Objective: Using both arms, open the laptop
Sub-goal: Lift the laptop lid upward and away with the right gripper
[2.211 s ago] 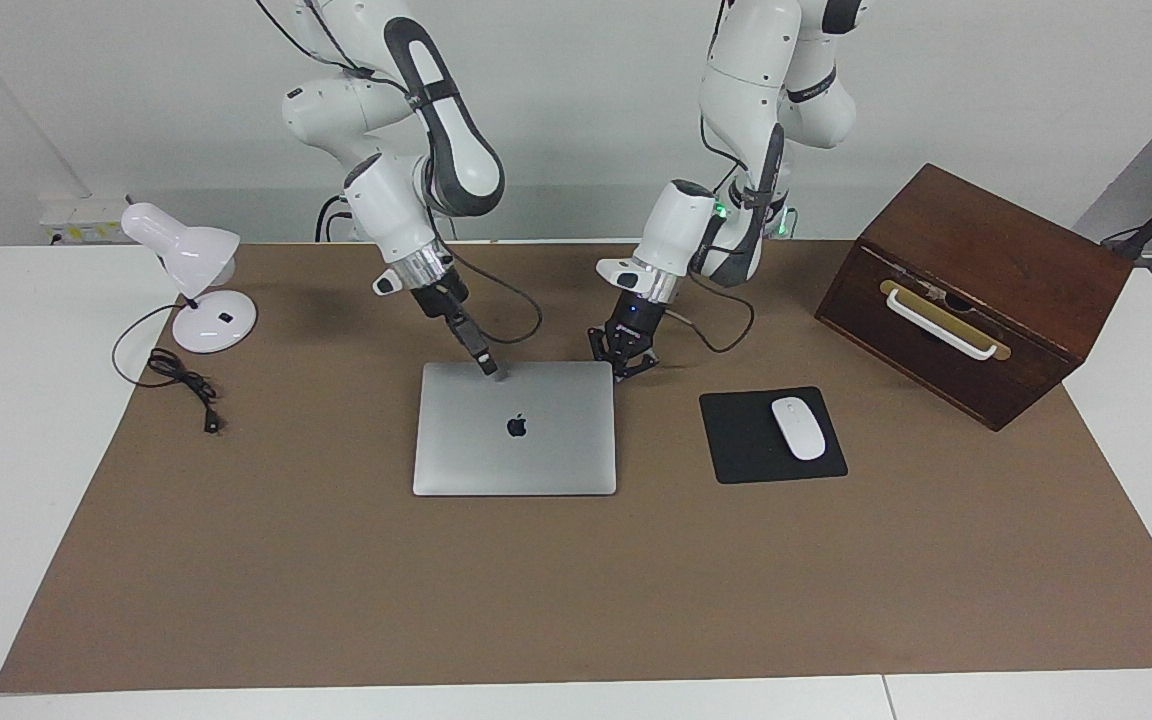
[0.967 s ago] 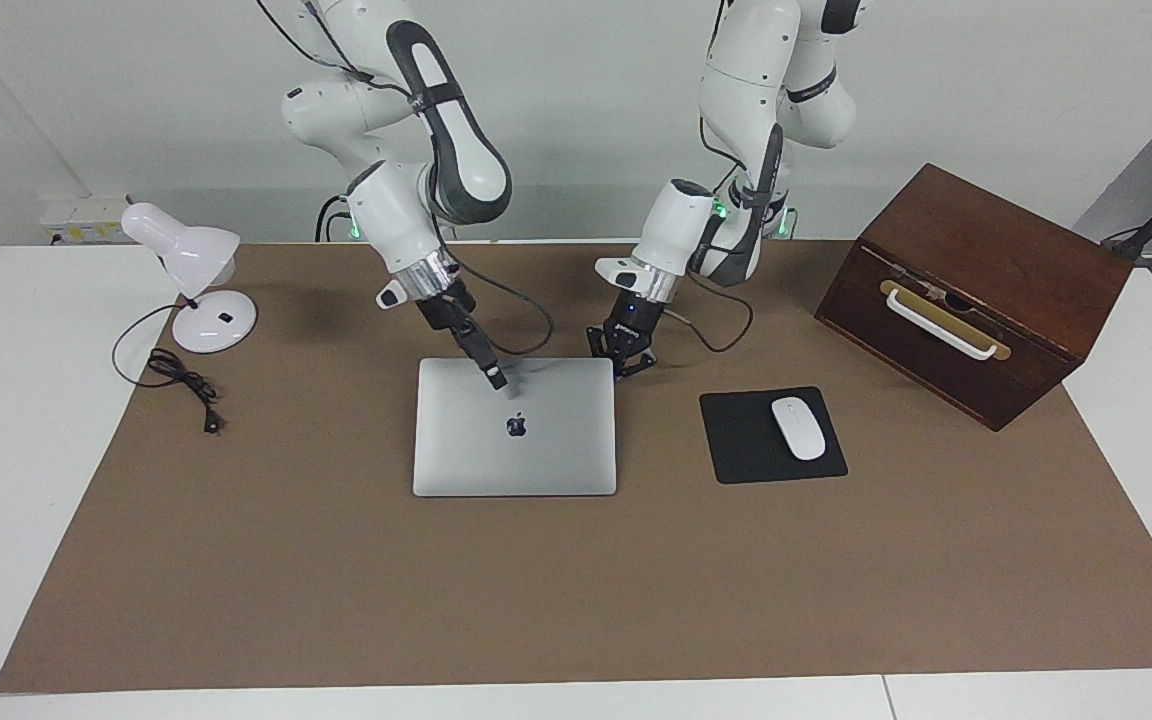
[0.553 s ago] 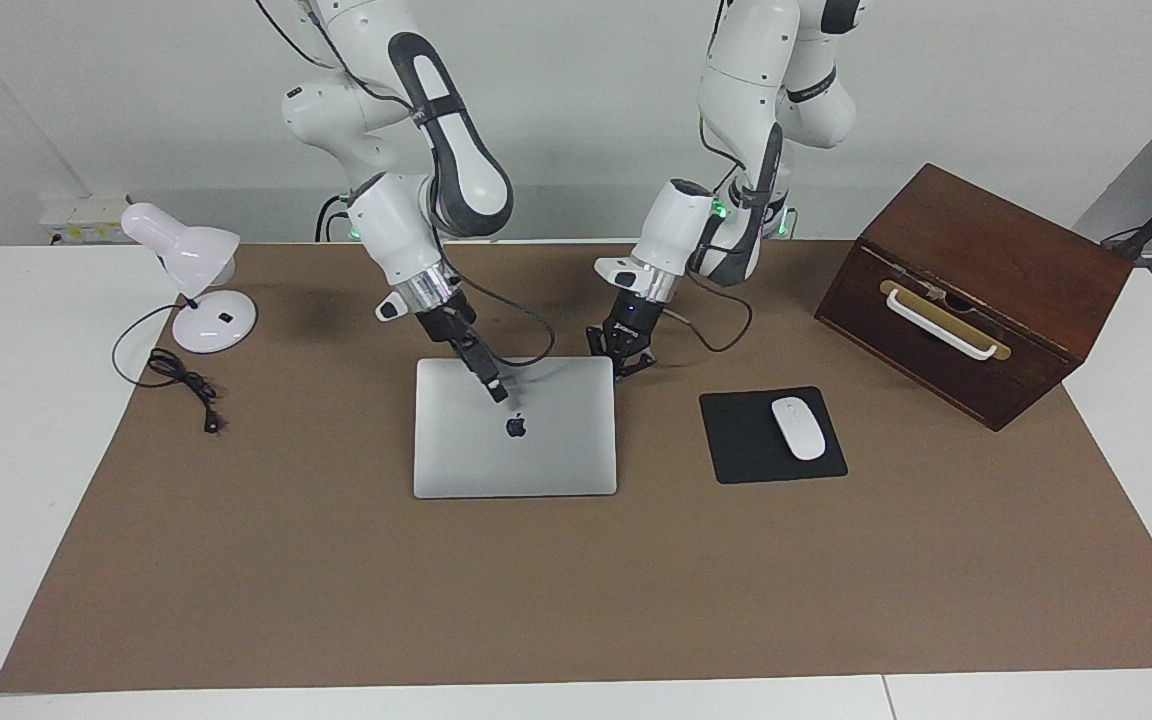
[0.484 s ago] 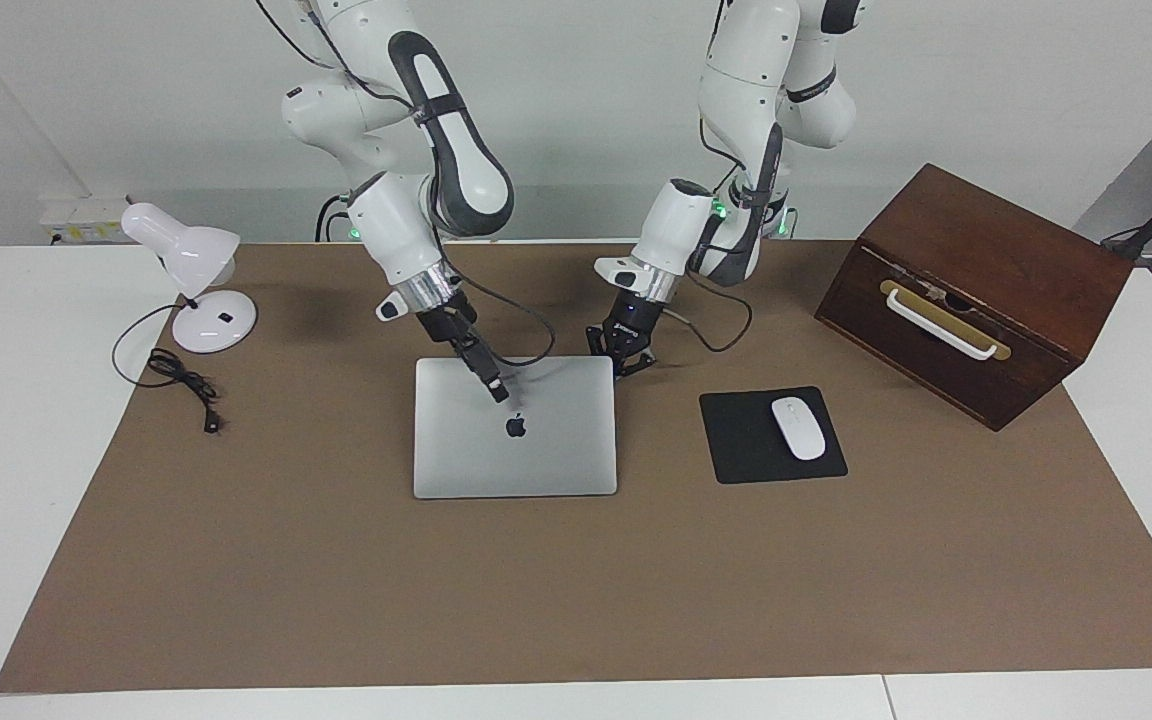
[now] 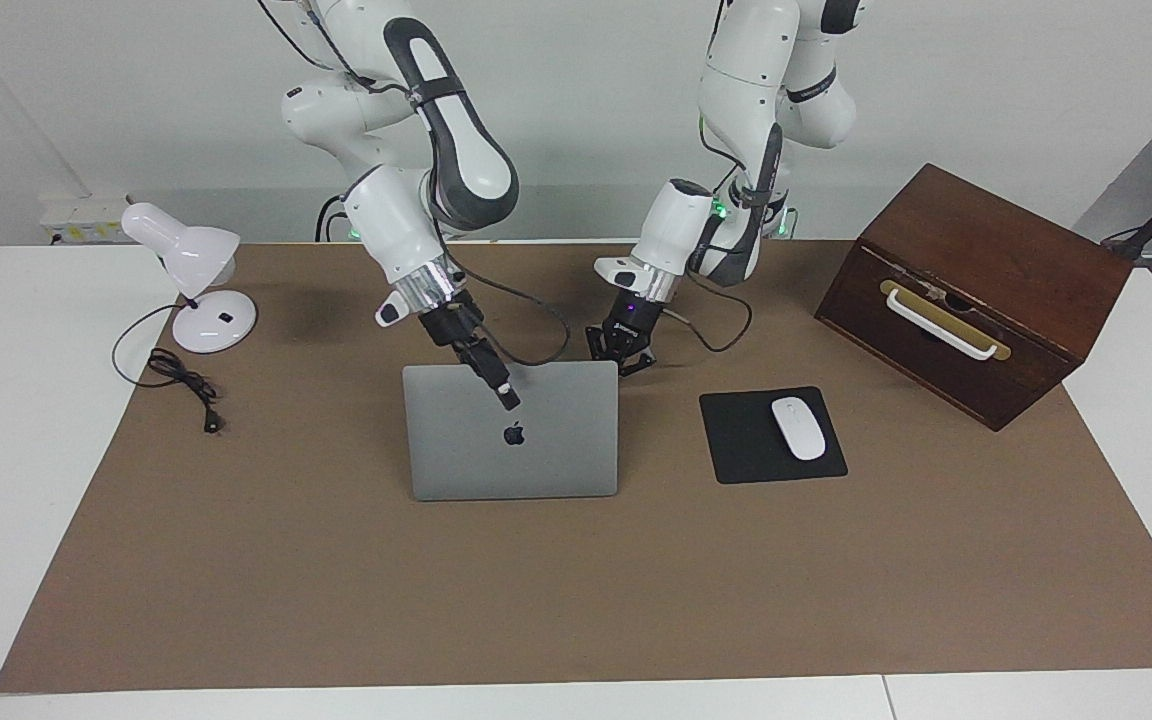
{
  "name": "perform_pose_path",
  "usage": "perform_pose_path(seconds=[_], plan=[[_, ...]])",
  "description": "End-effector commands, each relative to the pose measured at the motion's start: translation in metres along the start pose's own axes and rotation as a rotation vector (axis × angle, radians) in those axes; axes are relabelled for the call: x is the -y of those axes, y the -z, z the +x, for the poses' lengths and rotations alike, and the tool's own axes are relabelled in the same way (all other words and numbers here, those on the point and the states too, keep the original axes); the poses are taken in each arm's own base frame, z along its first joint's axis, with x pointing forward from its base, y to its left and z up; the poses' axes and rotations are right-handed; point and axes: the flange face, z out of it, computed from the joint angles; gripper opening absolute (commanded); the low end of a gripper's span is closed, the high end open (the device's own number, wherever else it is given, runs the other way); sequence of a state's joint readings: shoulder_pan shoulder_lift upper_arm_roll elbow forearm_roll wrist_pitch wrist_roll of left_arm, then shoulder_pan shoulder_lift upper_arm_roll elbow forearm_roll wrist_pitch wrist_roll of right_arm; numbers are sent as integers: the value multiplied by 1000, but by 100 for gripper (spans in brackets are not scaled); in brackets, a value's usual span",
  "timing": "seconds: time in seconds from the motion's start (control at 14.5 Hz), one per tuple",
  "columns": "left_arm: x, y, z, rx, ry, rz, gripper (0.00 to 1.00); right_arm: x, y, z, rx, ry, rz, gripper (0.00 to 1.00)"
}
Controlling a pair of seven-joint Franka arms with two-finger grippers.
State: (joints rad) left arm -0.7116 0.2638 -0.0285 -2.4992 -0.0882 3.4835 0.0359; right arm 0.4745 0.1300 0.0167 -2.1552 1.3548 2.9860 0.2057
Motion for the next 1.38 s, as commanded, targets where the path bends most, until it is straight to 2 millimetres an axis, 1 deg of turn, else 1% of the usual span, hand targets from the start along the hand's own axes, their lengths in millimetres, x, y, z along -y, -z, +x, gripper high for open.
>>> perform_pose_path(seconds=[0.0,0.28,0.41,0.83,1.04,1.17,1.31], plan=[[-4,-8,-5,3,-10,3,0,13,-21,29,-38,20,24,95],[-4,-8,-5,3,-10,3,0,47,-20,33,-40,30,88,95],[-4,-8,-6,5,-10,3,0,61,-22,36,-44,34,112,95],[-4,-8,-7,6,-10,3,0,88,-22,40,-46,38,164,95],[-4,-8,-7,6,-10,3,0,96,-24,53,-35,32,177,95],[-4,-8,-7,6,-10,3,0,101,-30,59,-35,31,185,95],[-4,-8,-8,8,-10,3,0,104,-37,61,-36,34,189,95]])
